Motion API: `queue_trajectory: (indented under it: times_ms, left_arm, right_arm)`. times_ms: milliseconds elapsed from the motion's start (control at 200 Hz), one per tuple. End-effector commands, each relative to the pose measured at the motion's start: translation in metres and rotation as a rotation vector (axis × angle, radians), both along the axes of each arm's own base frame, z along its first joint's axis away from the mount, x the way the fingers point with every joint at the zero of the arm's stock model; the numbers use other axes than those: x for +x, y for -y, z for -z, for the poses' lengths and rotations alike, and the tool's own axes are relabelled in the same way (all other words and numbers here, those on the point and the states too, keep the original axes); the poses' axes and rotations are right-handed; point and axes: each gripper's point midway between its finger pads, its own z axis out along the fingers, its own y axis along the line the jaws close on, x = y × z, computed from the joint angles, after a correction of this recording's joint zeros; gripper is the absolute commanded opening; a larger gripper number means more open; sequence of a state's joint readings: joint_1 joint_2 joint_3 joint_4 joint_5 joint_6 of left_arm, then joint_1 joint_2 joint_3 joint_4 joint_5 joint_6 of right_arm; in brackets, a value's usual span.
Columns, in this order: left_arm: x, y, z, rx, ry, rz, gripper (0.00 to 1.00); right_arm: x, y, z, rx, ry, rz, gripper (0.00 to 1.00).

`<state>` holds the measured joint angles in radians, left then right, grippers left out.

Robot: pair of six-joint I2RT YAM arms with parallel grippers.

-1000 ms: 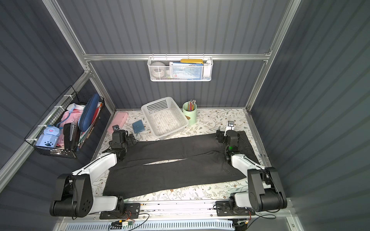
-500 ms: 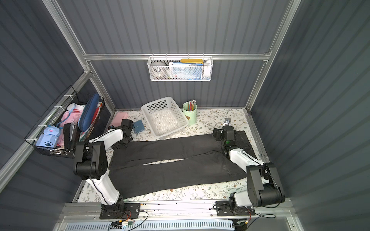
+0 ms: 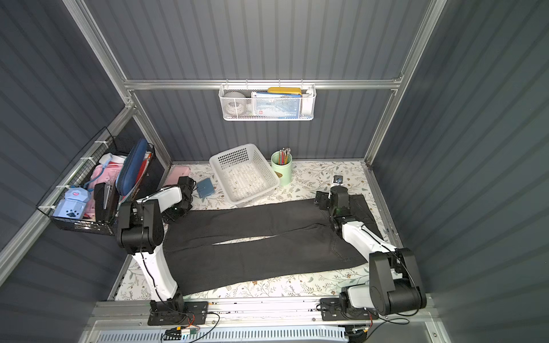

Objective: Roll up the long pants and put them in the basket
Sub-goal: Fold the long pant at the center of the board.

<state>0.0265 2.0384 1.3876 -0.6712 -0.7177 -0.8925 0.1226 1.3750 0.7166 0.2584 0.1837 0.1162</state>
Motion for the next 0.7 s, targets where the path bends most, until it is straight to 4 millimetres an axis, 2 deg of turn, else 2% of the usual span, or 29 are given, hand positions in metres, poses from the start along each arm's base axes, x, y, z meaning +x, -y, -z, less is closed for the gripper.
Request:
queue_trajectory:
  times_ms: [0, 80, 120, 190, 210, 275, 365, 435, 575, 695]
  left_arm:
    - [0.005, -0.005, 0.004, -0.02, -0.013, -0.042, 0.79]
    - [0.005, -0.008, 0.006, -0.028, -0.002, -0.053, 0.69]
    - [0.004, -0.009, 0.007, -0.035, -0.004, -0.062, 0.59]
    - [0.002, -0.01, 0.01, -0.044, -0.02, -0.077, 0.33]
    - [0.001, -0.01, 0.01, -0.044, -0.022, -0.079, 0.27]
    - [0.002, -0.01, 0.01, -0.049, -0.024, -0.079, 0.12]
    - [0.004, -0.009, 0.011, -0.055, -0.02, -0.073, 0.11]
    - [0.007, -0.008, 0.01, -0.061, -0.01, -0.067, 0.09]
    - [0.013, -0.005, 0.007, -0.085, 0.016, -0.054, 0.08]
    - [0.014, -0.001, 0.008, -0.112, 0.037, -0.053, 0.07]
  right_arm:
    - [0.01, 0.009, -0.008, 0.006, -0.007, 0.076, 0.99]
    - [0.017, 0.022, -0.006, -0.001, -0.085, 0.134, 0.99]
    - [0.02, 0.03, 0.0, -0.018, -0.149, 0.168, 0.99]
    - [0.024, 0.056, 0.009, -0.043, -0.279, 0.301, 0.99]
    - [0.025, 0.065, 0.009, -0.04, -0.309, 0.349, 0.99]
    - [0.017, 0.092, 0.028, -0.017, -0.465, 0.484, 0.98]
    - [0.02, 0.119, 0.047, 0.043, -0.574, 0.591, 0.98]
    - [0.029, 0.133, 0.055, 0.105, -0.587, 0.646, 0.98]
    - [0.056, 0.149, 0.069, 0.214, -0.573, 0.688, 0.97]
    - [0.066, 0.157, 0.078, 0.213, -0.64, 0.727, 0.96]
